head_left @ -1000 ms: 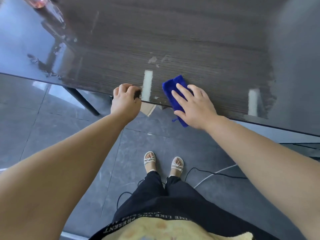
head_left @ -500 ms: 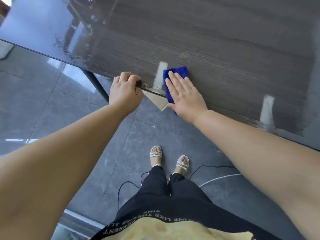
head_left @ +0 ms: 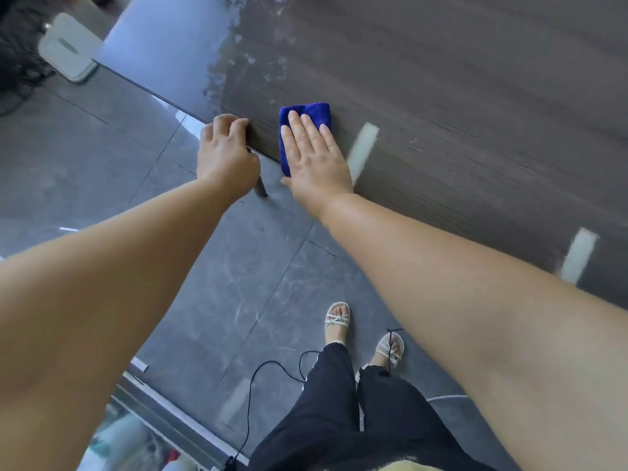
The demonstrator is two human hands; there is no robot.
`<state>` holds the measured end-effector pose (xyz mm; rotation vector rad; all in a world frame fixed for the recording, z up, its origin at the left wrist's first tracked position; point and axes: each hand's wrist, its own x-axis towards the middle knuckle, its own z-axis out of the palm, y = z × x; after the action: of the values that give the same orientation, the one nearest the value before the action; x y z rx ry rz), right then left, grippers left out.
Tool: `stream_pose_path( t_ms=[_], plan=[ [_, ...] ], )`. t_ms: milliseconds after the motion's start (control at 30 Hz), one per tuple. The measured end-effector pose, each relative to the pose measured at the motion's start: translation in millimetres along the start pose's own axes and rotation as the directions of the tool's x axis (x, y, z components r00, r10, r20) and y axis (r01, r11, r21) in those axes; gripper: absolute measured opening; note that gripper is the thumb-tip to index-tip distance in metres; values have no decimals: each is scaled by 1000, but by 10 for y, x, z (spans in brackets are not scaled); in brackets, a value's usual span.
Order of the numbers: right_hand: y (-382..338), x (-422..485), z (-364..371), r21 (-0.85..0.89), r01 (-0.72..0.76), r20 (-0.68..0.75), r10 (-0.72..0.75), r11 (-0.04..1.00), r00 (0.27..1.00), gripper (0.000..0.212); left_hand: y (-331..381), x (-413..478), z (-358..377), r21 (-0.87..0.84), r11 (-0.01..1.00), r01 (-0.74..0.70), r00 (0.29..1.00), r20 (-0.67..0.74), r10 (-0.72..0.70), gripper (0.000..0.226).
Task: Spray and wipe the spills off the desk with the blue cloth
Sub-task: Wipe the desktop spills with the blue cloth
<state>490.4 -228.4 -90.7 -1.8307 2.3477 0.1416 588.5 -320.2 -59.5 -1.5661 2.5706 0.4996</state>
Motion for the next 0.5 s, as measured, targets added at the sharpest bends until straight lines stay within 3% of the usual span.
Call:
stream_pose_path(
  t_ms=[300, 500],
  plan=[
    [-481, 765, -128, 25, 55, -32, -55, 998, 998, 57, -323, 385, -132, -57, 997, -52, 996, -82, 47, 51],
    [-418, 790, -120, 31, 91, -2, -91, 995, 996, 60, -331, 382, -100, -103, 994, -33, 994, -111, 22, 52]
  ],
)
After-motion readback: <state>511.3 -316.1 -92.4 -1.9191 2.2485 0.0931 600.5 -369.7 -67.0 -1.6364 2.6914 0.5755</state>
